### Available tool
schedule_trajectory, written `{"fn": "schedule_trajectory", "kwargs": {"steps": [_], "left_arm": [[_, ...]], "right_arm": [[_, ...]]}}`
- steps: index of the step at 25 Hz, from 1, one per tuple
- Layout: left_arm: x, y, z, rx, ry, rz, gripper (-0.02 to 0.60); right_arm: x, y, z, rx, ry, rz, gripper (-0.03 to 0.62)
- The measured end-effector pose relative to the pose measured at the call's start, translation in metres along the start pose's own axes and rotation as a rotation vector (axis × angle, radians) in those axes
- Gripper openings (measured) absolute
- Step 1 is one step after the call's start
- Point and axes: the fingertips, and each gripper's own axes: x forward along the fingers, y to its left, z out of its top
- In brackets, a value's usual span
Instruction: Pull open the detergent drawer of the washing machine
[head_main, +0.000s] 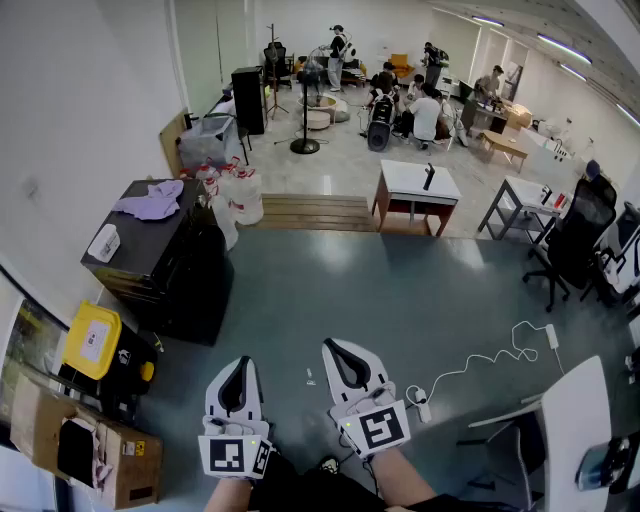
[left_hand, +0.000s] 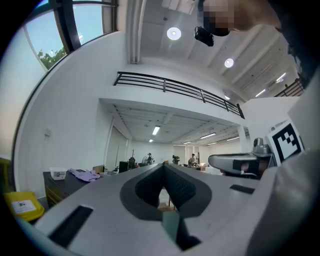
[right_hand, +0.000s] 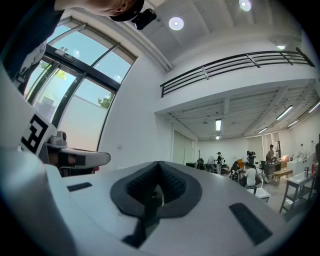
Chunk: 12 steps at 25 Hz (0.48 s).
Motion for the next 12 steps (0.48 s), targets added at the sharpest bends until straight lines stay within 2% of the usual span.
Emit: {"fn": "schedule_trajectory", "kwargs": {"steps": [5, 10, 12], "left_arm": [[-0.002, -0.004, -0.013, -0.022, 0.027, -0.006, 0.020], [0.003, -0.027, -0.035, -0.034, 0.084, -0.055, 0.023], [0.001, -0.035, -0.042, -0.032, 0.101, -0.051, 0.025]], "right_arm": [[-0.005, 0.005, -0.015, 0.001, 0.044, 0.016, 0.008], [-0.024, -0.003, -0.039, 0.040, 0.090, 0.025, 0.009], [-0.034, -0.007, -0.044, 0.067, 0.101, 0.035, 0.039]]}}
